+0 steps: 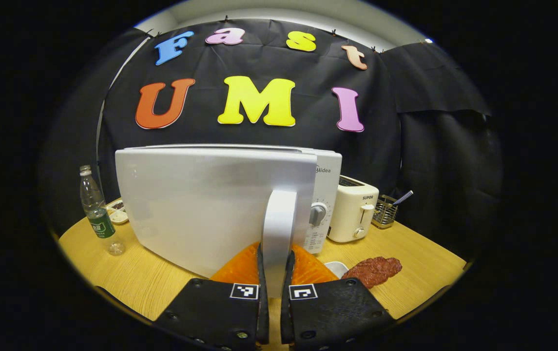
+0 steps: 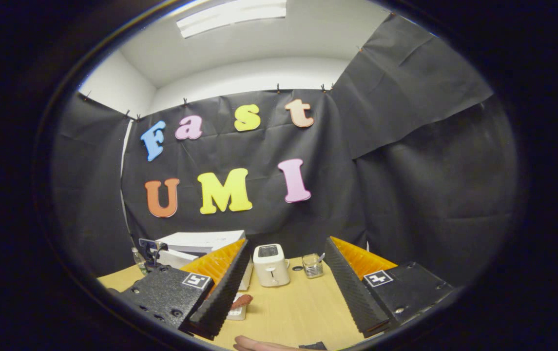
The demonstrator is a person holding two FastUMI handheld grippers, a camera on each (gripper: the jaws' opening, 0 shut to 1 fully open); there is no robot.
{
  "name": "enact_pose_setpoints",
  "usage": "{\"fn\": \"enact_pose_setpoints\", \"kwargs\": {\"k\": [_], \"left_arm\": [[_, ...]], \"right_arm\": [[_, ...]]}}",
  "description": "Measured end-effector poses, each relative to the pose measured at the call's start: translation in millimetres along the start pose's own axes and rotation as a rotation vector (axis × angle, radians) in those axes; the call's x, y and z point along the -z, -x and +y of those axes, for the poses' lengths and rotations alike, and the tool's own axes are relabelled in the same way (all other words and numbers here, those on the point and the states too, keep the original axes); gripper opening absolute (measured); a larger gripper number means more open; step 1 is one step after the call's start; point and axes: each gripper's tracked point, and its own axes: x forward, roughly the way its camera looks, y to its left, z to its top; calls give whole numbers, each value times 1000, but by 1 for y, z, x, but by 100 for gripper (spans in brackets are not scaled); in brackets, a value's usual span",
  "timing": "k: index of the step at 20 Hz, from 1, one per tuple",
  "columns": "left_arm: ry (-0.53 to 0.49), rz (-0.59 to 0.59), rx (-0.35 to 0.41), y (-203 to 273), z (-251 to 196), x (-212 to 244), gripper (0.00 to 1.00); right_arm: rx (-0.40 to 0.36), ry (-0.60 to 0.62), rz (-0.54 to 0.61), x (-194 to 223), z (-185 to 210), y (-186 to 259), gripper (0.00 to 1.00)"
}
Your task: Open the microwave oven with the left hand, put the food in, and close the microwave oven.
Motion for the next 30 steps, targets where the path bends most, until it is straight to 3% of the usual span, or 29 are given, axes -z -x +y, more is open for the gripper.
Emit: {"fn": "enact_pose_setpoints", "kwargs": {"k": [8,19,20,21,23,25,27,28,29,30], "left_arm": [[-22,-19,-26,91,57,16,8],[0,-41,-207,180,199,32,11],[26,-44,-219,188,213,34,2],[64,-46,-227,192,225,35,17],[113,-26,-227,203,241,40,24],[136,-33,-216,217,253,42,86],[156,-19,-243,229,264,46,97],[145,-12,-287,237,277,48,97],[126,-5,-328,245,288,50,97],[111,2,-360,253,293,50,95]], "right_arm": [[-100,74,14,9,59,19,99],[-215,90,59,36,136,18,99],[-218,98,66,40,138,20,99],[-221,108,73,43,140,19,99],[-222,123,86,50,146,18,99],[-220,134,105,57,147,17,99],[-219,131,128,63,145,16,99],[-217,131,137,66,143,15,99],[-210,132,141,67,140,14,87],[-203,135,145,67,137,13,87]]}}
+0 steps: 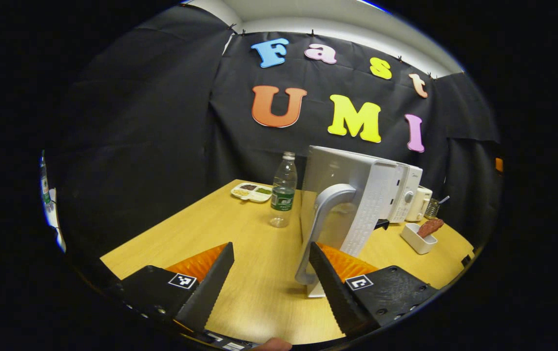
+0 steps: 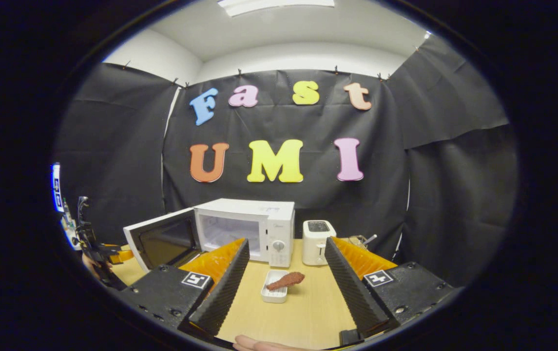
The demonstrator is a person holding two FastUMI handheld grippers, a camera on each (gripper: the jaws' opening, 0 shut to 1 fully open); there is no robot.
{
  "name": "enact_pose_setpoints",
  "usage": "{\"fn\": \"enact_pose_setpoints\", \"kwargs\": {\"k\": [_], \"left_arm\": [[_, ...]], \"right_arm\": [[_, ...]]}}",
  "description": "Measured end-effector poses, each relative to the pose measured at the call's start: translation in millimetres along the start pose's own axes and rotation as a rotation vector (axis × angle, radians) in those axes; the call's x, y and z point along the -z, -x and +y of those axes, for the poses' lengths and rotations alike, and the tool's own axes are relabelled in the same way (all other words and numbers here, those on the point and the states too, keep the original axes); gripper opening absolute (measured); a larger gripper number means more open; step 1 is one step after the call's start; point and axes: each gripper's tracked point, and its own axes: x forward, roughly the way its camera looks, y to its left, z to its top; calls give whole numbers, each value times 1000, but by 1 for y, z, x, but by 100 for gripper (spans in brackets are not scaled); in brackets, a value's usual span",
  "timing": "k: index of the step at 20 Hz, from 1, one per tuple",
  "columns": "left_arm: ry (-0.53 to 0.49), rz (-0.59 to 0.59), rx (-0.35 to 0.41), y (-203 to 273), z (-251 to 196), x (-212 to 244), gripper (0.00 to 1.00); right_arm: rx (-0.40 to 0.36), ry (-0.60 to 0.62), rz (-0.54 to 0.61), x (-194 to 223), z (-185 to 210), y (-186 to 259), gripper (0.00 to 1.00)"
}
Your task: Open the microwave oven with the left hand, put the food in, and close the microwave oven.
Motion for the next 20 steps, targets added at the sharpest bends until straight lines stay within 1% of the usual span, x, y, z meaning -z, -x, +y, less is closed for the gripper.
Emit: {"fn": "enact_pose_setpoints", "kwargs": {"k": [1,3,4,5,7,9,10,12,15,17,20], "left_arm": [[-9,8,-22,8,4,-2,93],[-33,0,-48,24,4,-10,93],[-49,-15,-52,32,1,-17,80],[-65,-36,-49,39,-5,-27,93],[-75,-75,-34,55,-20,-49,93],[-83,-125,-2,71,-46,-71,94],[-89,-163,1,76,-55,-84,93],[-112,-212,7,85,-82,-105,93],[-147,-246,26,96,-124,-127,94],[-133,-254,46,101,-146,-139,96],[-118,-260,42,100,-160,-151,97]], "right_arm": [[6,3,4,0,-3,-1,87],[18,10,15,4,-8,-5,87],[24,13,21,5,-11,-6,87],[31,17,28,6,-15,-9,87],[44,23,43,10,-24,-14,87],[55,27,54,11,-31,-20,88],[61,31,60,13,-35,-23,99],[66,32,85,20,-43,-34,99],[22,-16,180,41,-44,-54,99],[-27,-42,243,54,-42,-66,99],[-112,-117,368,84,-41,-87,99]]}}
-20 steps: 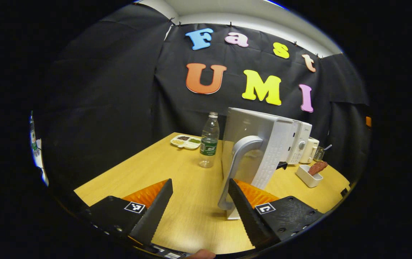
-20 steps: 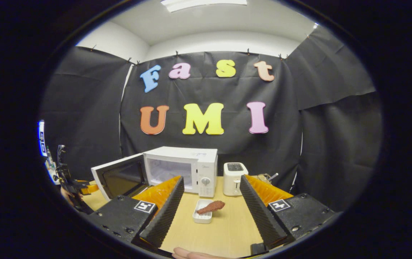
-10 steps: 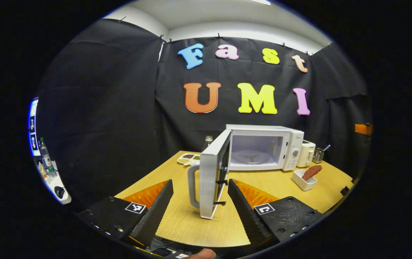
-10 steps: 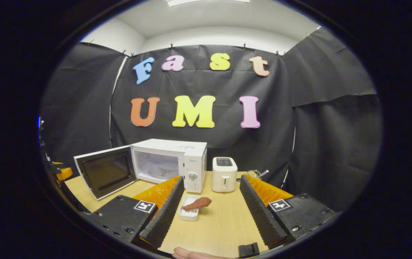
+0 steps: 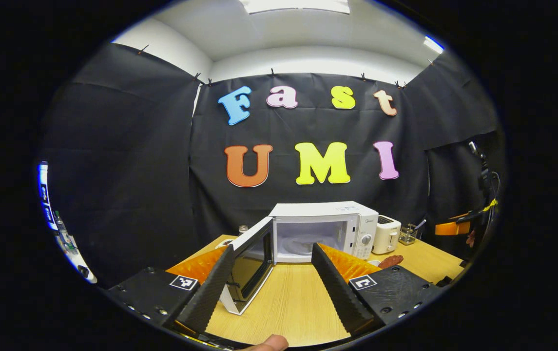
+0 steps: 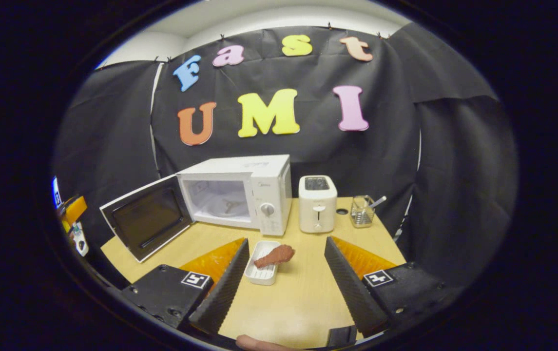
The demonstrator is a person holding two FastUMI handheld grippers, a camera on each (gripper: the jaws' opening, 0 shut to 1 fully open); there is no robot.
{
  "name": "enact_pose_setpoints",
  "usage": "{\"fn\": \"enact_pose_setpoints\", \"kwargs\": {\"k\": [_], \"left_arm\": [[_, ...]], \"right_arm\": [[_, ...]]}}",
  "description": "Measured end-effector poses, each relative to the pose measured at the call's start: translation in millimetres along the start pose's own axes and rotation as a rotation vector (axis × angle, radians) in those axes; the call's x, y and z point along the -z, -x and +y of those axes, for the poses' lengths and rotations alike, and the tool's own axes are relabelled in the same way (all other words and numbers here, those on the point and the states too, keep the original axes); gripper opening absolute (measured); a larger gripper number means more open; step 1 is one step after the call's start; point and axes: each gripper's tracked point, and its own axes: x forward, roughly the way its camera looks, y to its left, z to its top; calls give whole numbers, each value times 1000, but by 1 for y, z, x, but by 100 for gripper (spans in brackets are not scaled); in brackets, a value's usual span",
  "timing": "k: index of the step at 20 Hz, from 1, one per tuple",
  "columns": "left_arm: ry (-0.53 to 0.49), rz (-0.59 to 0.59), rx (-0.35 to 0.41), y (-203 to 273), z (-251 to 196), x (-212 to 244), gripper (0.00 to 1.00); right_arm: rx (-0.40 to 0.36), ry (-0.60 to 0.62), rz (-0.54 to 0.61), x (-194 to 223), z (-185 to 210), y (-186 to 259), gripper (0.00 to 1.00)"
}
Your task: Open the microwave oven with the left hand, put the food in, and close the microwave oven.
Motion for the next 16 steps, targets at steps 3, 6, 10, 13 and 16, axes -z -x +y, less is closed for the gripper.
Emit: {"fn": "enact_pose_setpoints", "kwargs": {"k": [3,6,10,13,16], "left_arm": [[6,-8,-13,-8,-6,-8,97],[16,-16,-29,-17,-5,-17,97],[38,-8,-65,-32,3,-25,97],[49,-8,-84,-41,8,-29,97],[22,-7,-110,-48,13,-29,97]], "right_arm": [[-77,-71,130,17,-8,-33,99],[-139,-112,226,30,-18,-69,98],[-258,-261,355,40,-27,-119,90],[-300,-352,429,45,-32,-152,83],[-351,-412,505,58,-29,-171,75]]}}
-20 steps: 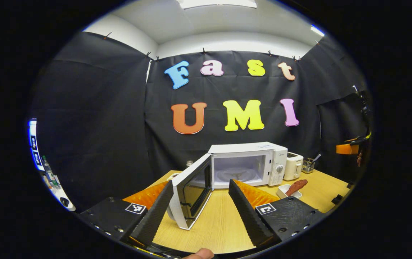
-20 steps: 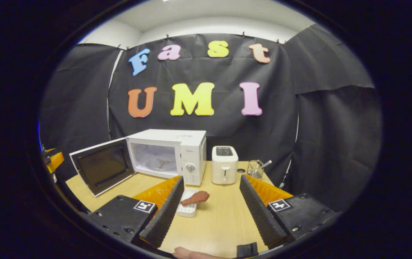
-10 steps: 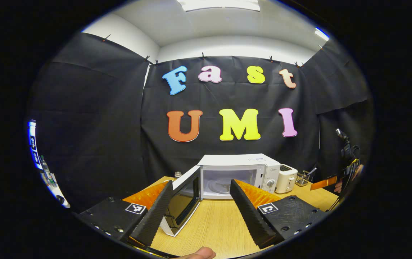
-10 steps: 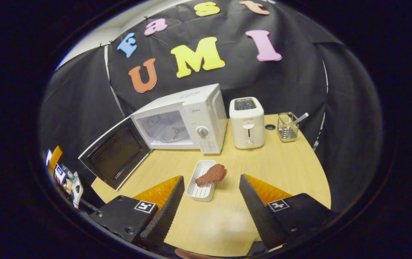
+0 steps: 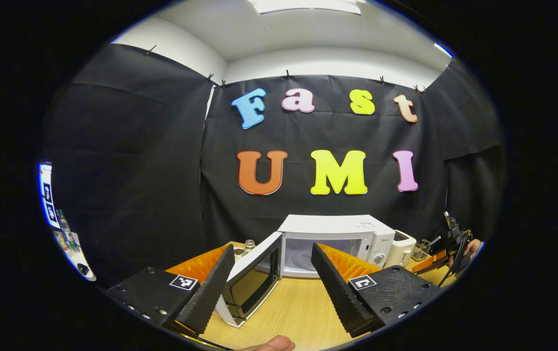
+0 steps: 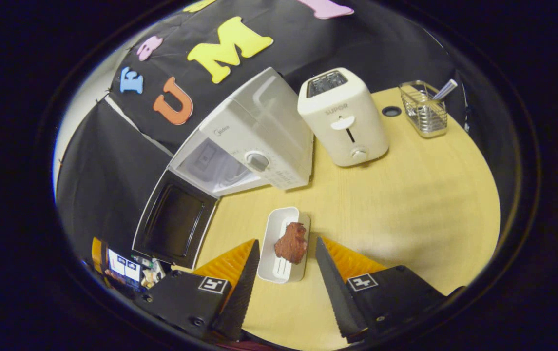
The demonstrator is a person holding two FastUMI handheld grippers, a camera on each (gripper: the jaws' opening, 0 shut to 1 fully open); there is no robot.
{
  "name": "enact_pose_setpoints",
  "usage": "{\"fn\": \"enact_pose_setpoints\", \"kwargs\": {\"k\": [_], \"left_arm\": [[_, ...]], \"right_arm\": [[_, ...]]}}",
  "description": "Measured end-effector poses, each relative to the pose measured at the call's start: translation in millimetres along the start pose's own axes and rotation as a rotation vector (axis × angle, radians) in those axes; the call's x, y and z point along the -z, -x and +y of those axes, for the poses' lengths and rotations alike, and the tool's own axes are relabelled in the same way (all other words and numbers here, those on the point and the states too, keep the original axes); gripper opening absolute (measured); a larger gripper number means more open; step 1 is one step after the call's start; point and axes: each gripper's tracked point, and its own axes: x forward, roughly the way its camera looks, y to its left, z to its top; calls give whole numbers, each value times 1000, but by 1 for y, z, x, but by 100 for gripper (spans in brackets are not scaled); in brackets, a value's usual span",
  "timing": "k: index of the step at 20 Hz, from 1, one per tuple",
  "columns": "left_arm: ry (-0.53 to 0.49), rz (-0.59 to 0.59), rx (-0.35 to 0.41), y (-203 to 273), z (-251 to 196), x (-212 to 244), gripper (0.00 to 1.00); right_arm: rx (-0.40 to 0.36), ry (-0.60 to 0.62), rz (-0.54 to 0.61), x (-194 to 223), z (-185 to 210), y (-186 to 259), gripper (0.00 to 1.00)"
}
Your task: Open the microwave oven with the left hand, put the food in, and close the microwave oven.
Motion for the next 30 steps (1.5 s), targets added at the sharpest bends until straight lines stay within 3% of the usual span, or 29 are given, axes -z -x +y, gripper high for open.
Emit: {"fn": "enact_pose_setpoints", "kwargs": {"k": [1,2,3,4,5,7,12,18,24,30], "left_arm": [[-8,3,-1,0,1,2,97],[-13,5,0,-2,0,1,97],[-16,6,0,-2,0,2,97],[-14,12,0,-4,0,4,97],[-8,22,2,-4,1,6,97],[-3,37,16,-2,-1,9,96],[-15,21,20,2,6,5,97],[33,21,49,8,14,11,97],[63,38,55,12,28,25,94],[61,35,52,18,42,26,94]], "right_arm": [[-8,-9,22,2,-3,-6,72],[-21,-23,33,4,-4,-12,58],[-30,-44,52,6,-6,-19,68],[-52,-65,66,9,-5,-24,53],[-72,-89,83,12,-4,-29,58],[-88,-150,90,19,-3,-33,15],[-23,-2,31,25,11,-4,11],[87,220,-117,30,61,43,11],[264,461,-299,39,101,71,11],[259,547,-344,56,147,46,11]]}}
